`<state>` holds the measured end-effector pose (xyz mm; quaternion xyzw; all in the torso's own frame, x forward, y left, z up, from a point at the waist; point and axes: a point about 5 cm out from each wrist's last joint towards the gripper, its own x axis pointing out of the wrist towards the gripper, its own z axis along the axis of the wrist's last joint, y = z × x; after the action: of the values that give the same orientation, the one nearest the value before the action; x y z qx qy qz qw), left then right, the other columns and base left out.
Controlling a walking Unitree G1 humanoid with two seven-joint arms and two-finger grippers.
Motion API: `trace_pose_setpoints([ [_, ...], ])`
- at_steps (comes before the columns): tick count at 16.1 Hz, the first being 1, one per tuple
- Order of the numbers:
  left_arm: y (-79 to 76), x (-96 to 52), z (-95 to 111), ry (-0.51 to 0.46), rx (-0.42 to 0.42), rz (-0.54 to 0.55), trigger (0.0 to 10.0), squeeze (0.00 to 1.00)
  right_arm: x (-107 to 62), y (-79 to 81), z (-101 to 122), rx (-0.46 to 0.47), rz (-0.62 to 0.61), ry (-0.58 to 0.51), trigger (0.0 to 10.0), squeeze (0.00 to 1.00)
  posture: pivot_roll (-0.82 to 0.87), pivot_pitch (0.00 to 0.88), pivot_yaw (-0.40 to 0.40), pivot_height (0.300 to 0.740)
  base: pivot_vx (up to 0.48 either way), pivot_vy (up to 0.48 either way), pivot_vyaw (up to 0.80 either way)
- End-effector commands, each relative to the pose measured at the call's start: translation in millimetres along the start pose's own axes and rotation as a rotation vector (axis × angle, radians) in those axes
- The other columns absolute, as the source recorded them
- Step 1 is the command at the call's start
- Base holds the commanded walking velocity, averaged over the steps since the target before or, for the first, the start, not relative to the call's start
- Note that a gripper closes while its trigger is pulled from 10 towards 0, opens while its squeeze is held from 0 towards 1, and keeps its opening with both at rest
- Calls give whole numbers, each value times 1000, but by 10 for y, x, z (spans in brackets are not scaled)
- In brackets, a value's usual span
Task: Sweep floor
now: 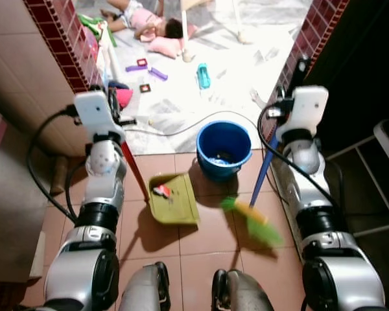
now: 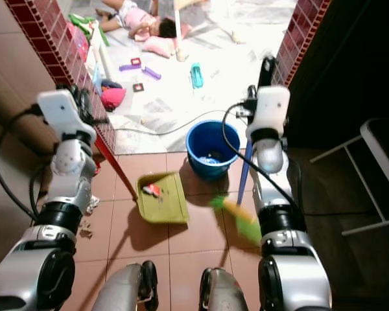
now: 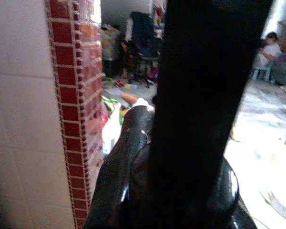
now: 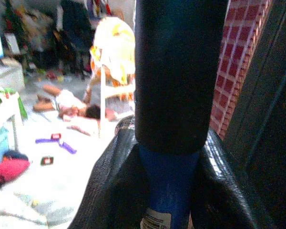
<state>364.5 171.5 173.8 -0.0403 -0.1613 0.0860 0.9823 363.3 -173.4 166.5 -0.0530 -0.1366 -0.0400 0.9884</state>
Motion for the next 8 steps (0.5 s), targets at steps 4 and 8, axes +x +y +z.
trace_pose_setpoints([
  [4, 44, 146, 527, -190, -10, 77, 10000, 0, -155, 16, -215, -5, 42, 52, 10000, 0, -120, 59, 9, 740, 0, 0, 0],
  [8, 44, 280, 784, -250, -41, 81, 10000, 0, -280, 129, -384, 104, 106, 148, 10000, 0, -120, 45, 11, 740, 0, 0, 0],
])
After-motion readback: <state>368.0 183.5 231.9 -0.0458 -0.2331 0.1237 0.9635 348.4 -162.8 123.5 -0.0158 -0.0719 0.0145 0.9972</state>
